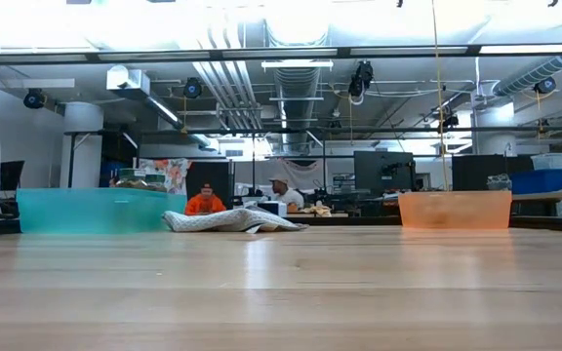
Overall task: Sort spices by type
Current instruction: Put the red seasoning can into the white bin
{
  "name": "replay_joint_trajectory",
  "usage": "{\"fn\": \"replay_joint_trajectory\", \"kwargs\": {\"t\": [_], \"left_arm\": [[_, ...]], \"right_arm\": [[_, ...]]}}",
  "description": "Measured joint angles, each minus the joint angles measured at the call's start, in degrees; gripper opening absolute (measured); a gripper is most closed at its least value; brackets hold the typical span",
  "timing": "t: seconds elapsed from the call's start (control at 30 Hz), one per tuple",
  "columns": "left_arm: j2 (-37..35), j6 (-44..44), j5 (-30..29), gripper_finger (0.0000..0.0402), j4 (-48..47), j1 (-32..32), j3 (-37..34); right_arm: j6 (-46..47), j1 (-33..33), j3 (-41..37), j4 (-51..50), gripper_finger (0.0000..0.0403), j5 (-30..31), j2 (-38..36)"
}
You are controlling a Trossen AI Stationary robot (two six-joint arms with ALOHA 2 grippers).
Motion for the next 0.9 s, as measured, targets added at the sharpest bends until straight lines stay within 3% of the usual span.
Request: {"fn": "replay_joint_trajectory", "kwargs": {"t": [0.5,0.73,0.9], "left_arm": [[0.0,-0.2,0.0,0.0,-0.9,0.0,0.0],[0.0,-0.2,0.0,0.0,-1.0,0.0,0.0],[0.0,-0.2,0.0,0.0,-1.0,0.0,0.0]], "right_arm": [[0.2,0.5,-9.2,11.4,0.0198,0.0,0.0],[0.2,0.5,-9.5,11.3,0.0198,0.1,-0.1],[0.5,0.5,-9.5,10.8,0.0289,-3.6,-0.2]]}}
